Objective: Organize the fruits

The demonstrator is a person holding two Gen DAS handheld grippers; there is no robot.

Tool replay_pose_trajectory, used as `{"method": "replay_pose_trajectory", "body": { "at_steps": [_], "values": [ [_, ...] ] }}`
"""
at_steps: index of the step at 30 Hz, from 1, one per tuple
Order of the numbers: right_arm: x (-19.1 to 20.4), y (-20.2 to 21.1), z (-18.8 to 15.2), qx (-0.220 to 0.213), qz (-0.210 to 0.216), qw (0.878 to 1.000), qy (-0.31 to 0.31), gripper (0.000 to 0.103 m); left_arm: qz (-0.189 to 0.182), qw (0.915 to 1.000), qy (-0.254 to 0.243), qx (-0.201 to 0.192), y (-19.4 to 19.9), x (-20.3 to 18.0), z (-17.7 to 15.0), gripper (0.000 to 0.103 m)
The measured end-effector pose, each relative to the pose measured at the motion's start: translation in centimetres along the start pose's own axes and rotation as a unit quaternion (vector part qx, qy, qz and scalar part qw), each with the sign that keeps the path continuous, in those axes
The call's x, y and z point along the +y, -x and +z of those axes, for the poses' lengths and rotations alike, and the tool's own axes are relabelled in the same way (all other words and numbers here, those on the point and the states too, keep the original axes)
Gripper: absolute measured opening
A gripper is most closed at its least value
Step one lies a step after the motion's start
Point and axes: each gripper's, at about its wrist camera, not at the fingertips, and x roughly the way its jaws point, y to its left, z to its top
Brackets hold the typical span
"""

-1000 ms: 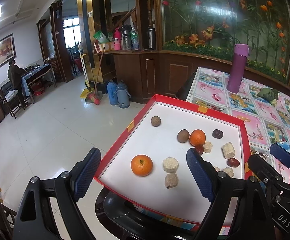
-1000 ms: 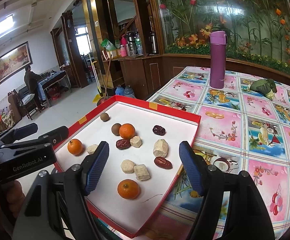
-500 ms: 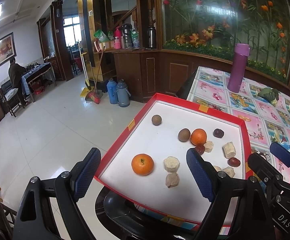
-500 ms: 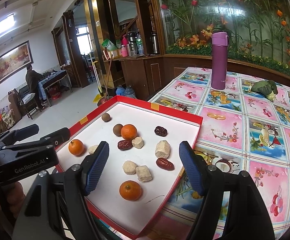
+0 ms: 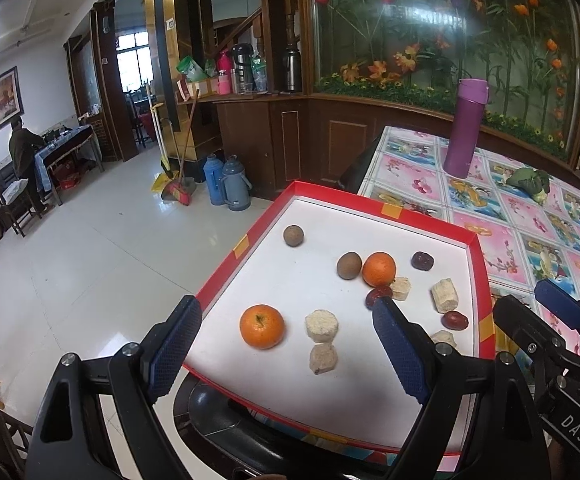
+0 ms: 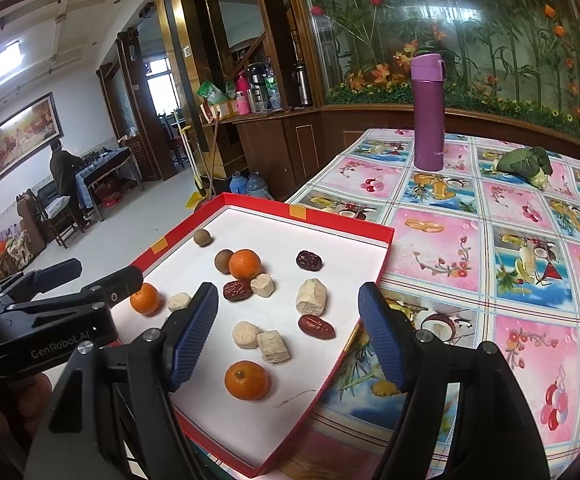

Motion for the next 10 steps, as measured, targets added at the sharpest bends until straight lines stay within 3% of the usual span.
{"method": "replay_pose_trajectory", "body": {
  "at_steps": [10],
  "values": [
    [-0.48, -0.15, 0.0, -0.001, 0.0, 1.0, -0.005, 0.073, -0.044, 0.9988, 0.02, 0.003, 0.19, 0.17, 0.28, 0.087]
  ]
}}
